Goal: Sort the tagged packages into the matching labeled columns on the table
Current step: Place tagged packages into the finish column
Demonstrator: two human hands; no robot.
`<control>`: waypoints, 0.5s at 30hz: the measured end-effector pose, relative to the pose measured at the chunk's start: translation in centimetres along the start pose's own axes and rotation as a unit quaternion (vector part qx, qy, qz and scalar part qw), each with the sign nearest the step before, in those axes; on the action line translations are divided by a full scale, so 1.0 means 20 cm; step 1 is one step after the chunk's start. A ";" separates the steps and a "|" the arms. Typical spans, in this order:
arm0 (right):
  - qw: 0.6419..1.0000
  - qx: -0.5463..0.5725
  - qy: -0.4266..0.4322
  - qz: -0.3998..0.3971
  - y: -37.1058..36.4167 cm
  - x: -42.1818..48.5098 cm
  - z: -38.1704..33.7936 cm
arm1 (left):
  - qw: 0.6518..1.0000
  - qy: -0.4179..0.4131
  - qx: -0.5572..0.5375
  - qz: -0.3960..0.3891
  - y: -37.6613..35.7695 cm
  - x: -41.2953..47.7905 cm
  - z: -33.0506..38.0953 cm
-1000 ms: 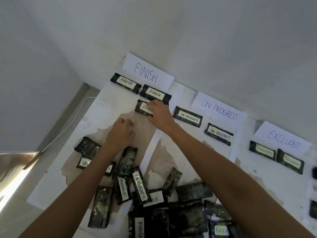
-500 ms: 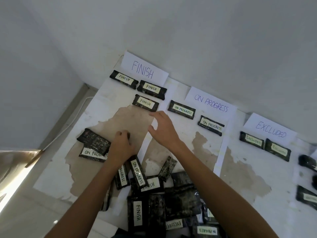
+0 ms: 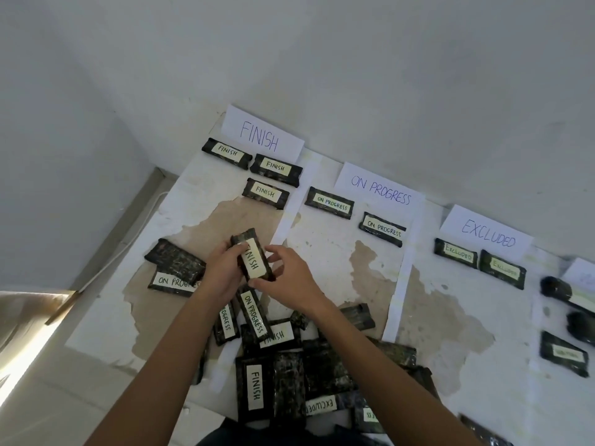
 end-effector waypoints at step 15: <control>0.965 -0.228 0.117 0.059 0.03 0.01 -0.05 | 0.998 0.018 -0.047 0.028 -0.04 -0.04 -0.06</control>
Point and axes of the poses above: each hand's wrist, its own x-axis towards the middle knuckle, its own y-axis out of the back of the hand, z = x × y, the point moved 7 cm from there along x, towards the middle knuckle, and after that the axes turned 4 degrees about x, right-handed, at the moved point
